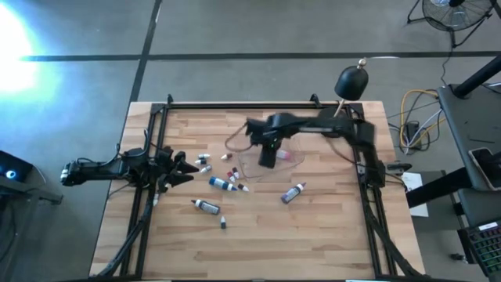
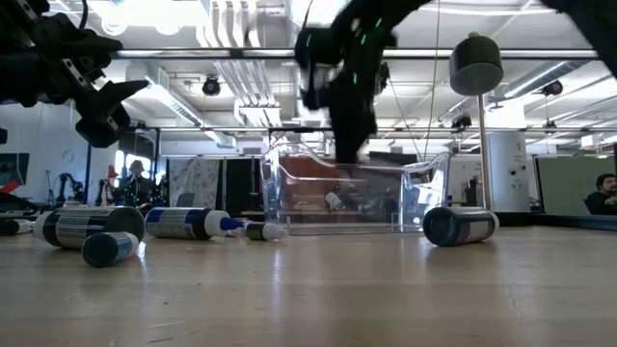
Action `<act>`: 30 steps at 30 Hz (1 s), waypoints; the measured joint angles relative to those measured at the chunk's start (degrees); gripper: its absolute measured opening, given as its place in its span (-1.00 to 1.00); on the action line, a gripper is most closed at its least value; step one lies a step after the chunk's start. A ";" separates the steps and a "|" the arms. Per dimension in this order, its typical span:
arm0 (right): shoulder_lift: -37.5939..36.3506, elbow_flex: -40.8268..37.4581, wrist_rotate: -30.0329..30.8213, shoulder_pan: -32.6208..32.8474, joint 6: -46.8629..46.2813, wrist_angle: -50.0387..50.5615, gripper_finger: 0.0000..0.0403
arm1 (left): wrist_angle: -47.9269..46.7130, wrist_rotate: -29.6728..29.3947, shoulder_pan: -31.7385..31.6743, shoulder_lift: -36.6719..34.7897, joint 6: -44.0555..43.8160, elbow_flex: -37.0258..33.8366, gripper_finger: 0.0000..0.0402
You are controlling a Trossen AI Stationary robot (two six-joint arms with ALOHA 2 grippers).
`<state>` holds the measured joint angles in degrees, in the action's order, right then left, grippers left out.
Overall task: Pick & Place food coloring
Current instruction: Put the large pink food coloring bottle into the transparent container
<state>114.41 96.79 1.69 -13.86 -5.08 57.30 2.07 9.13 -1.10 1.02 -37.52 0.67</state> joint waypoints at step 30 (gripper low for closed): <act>-45.32 -61.47 32.52 13.29 -32.35 -56.70 -0.46 | 0.02 0.00 0.00 -0.02 0.00 0.00 -0.02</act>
<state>69.09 35.32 34.22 -0.58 -37.43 0.61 2.09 9.13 -1.10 0.99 -37.52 0.67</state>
